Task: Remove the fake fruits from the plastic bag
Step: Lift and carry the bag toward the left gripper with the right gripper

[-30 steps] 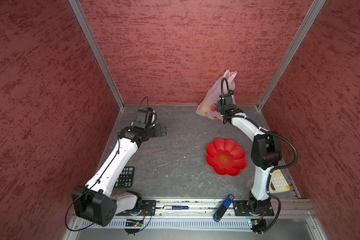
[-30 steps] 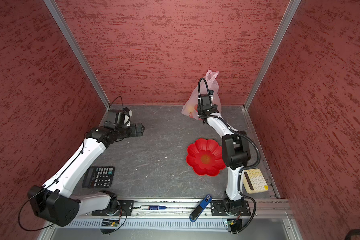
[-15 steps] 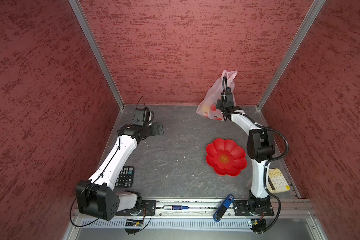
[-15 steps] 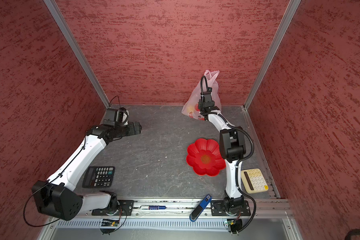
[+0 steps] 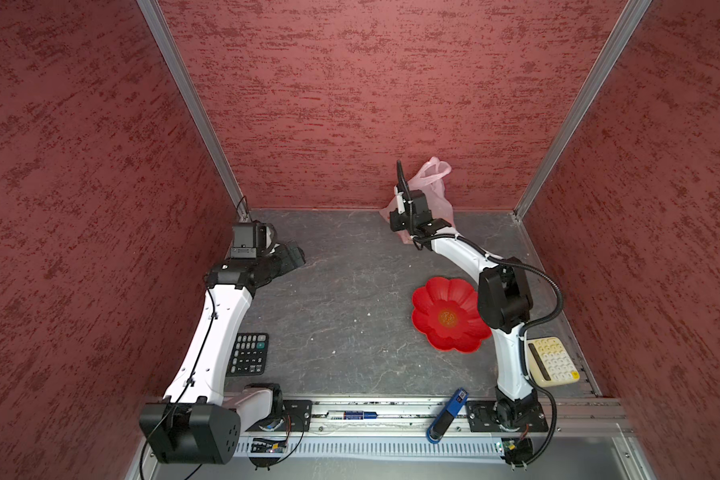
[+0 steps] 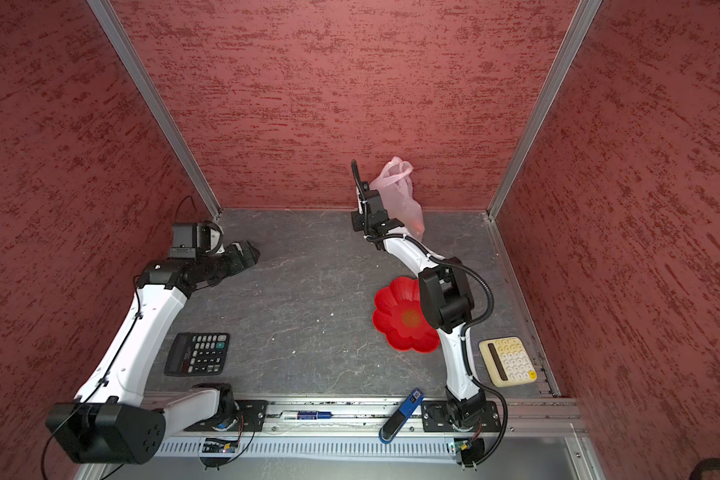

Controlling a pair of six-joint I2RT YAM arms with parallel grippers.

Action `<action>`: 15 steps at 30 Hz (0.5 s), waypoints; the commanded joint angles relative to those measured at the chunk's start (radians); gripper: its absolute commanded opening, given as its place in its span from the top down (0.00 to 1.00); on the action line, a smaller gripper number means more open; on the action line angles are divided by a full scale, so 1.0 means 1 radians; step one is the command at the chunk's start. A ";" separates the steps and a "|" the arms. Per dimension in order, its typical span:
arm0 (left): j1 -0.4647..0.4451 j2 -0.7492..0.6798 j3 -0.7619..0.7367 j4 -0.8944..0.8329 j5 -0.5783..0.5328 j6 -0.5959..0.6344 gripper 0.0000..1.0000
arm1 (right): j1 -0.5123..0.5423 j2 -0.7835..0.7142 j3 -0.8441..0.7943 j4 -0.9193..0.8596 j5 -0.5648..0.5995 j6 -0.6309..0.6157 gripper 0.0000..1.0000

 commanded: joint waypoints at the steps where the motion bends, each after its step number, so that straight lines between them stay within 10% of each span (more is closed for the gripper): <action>1: 0.038 -0.039 -0.027 -0.041 0.078 -0.025 0.01 | 0.077 -0.025 0.041 -0.017 -0.112 -0.057 1.00; 15: 0.141 -0.123 -0.028 -0.081 0.127 -0.017 0.01 | 0.406 -0.178 -0.191 0.061 -0.294 0.004 1.00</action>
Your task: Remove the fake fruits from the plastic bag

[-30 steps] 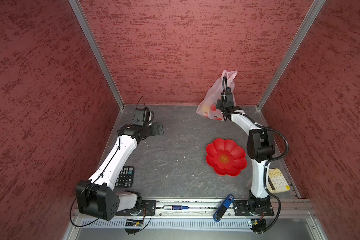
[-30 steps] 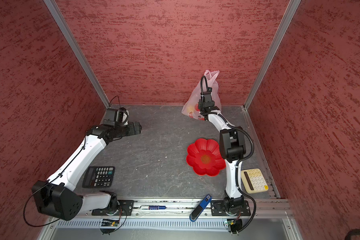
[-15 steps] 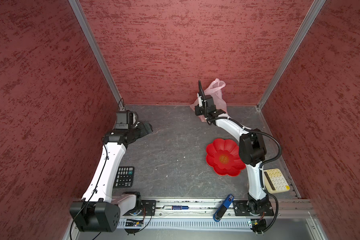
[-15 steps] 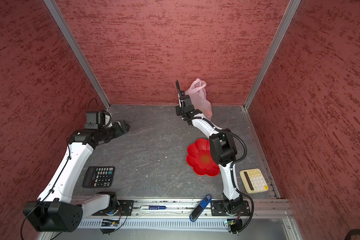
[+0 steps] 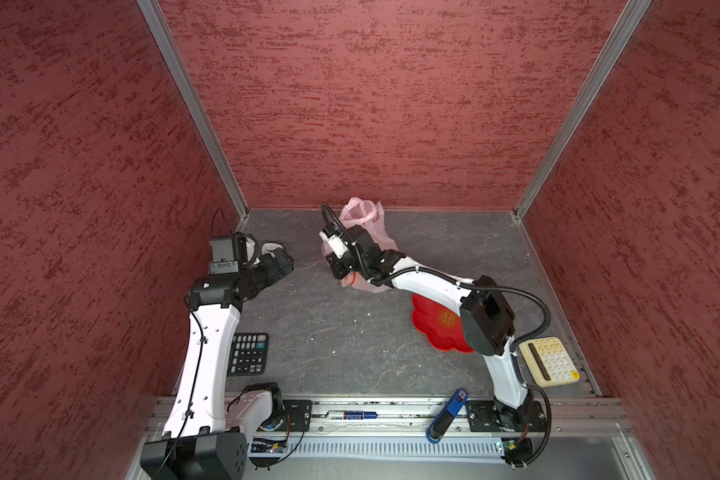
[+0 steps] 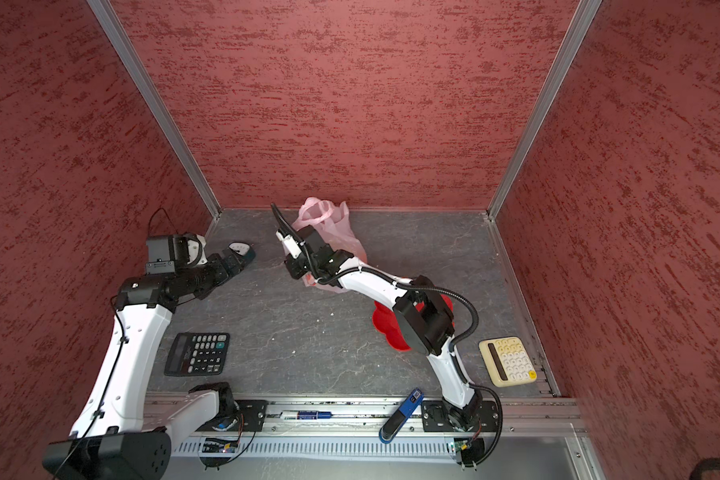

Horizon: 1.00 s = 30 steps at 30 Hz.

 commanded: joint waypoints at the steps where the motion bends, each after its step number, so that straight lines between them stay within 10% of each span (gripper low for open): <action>1: 0.020 -0.020 0.005 -0.014 0.023 0.002 0.01 | 0.037 -0.131 -0.107 0.066 -0.076 0.028 1.00; 5: 0.028 -0.024 0.004 0.000 0.063 0.003 0.00 | 0.070 -0.239 -0.258 0.057 -0.071 0.082 0.98; 13: -0.060 -0.054 0.001 0.026 0.151 0.036 0.00 | 0.072 -0.434 -0.547 0.176 -0.018 0.255 0.42; 30: -0.432 0.023 0.053 0.093 -0.003 0.142 0.00 | 0.064 -0.765 -0.704 0.162 0.166 0.338 0.27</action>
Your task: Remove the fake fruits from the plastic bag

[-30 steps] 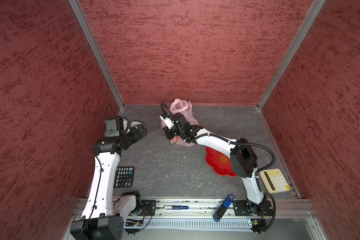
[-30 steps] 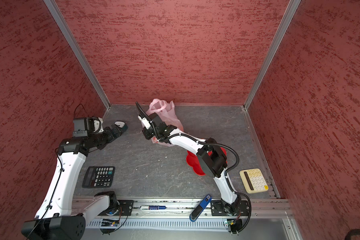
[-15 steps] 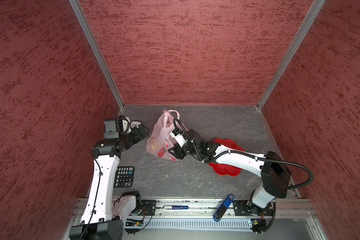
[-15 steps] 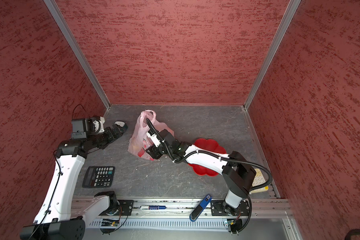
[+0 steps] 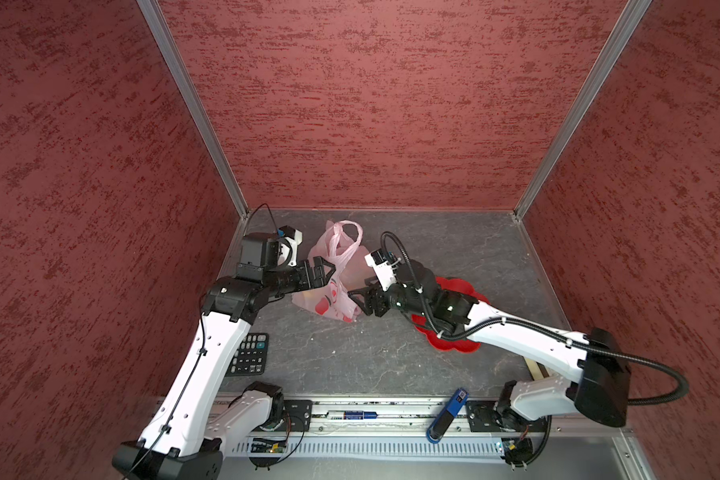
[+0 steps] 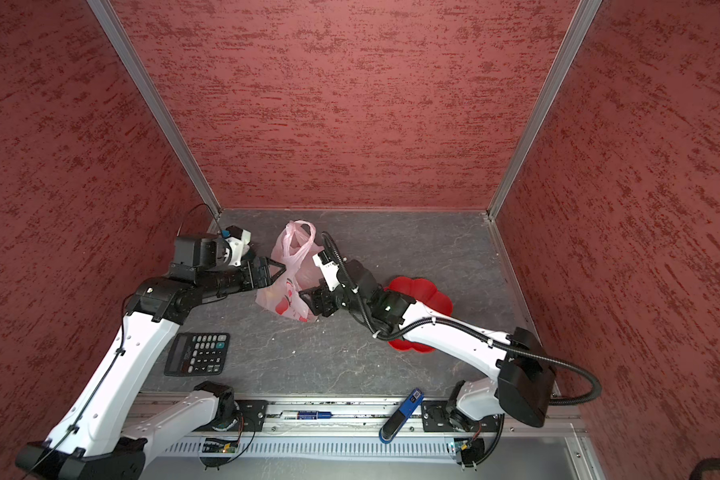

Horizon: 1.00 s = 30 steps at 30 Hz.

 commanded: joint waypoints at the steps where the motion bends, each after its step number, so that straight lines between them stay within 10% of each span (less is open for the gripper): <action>1: -0.066 0.043 0.020 0.061 -0.112 0.055 0.00 | -0.012 -0.052 -0.034 0.013 0.107 0.019 0.27; 8: -0.199 0.143 0.042 0.136 -0.322 0.092 0.11 | -0.055 -0.082 -0.076 0.027 0.132 0.038 0.27; 12: -0.223 0.178 0.037 0.147 -0.393 0.088 0.52 | -0.073 -0.081 -0.096 0.040 0.128 0.046 0.28; 30: -0.123 -0.021 -0.129 0.211 -0.357 0.011 1.00 | -0.101 0.050 0.002 0.065 0.091 0.019 0.30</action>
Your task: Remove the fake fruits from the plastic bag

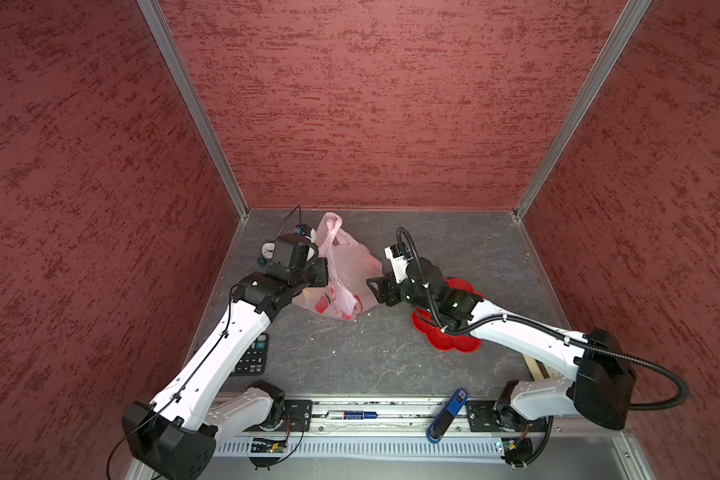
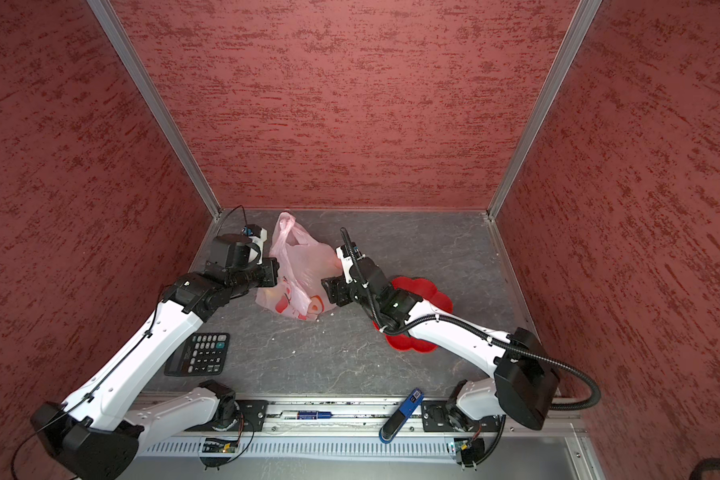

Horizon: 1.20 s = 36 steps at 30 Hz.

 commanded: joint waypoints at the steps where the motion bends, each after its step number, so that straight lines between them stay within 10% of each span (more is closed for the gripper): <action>1: 0.022 -0.076 -0.036 0.037 0.024 -0.038 1.00 | -0.004 0.014 0.066 0.056 -0.015 -0.005 0.29; 24: 0.094 -0.330 -0.341 0.228 0.115 -0.250 1.00 | 0.138 0.375 0.364 0.083 0.013 0.075 0.21; 36: 0.094 -0.375 -0.384 0.242 0.128 -0.291 1.00 | 0.140 0.533 0.485 0.089 0.235 0.228 0.31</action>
